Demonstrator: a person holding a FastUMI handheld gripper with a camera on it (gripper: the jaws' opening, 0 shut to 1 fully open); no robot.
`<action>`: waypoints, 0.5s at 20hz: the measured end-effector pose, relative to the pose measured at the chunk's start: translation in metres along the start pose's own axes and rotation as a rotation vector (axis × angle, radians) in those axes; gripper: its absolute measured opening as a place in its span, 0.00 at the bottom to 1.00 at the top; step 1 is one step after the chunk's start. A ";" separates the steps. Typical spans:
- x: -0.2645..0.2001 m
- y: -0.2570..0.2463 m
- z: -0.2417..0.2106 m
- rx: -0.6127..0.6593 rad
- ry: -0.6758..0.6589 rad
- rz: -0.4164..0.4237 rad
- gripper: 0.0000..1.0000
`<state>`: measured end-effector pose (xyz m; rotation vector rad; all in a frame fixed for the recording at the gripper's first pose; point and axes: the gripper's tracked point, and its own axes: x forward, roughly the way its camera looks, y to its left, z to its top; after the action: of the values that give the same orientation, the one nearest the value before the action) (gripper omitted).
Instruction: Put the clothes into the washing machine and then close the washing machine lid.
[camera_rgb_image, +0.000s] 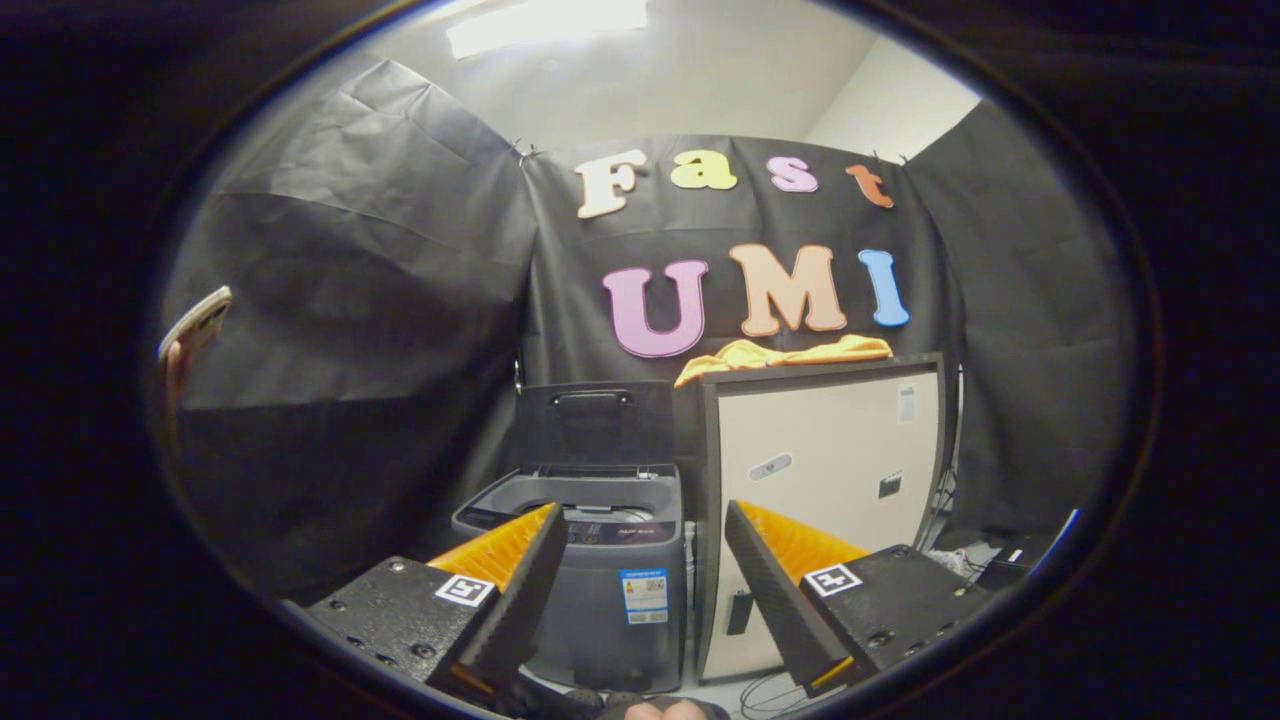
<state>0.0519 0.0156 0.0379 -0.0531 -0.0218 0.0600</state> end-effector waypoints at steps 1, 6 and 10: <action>0.003 -0.001 0.002 -0.004 0.000 0.003 0.97; 0.019 -0.005 0.014 0.007 0.007 0.009 0.97; 0.032 -0.014 0.019 -0.009 0.021 -0.004 0.97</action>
<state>0.0843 0.0043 0.0579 -0.0624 -0.0011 0.0551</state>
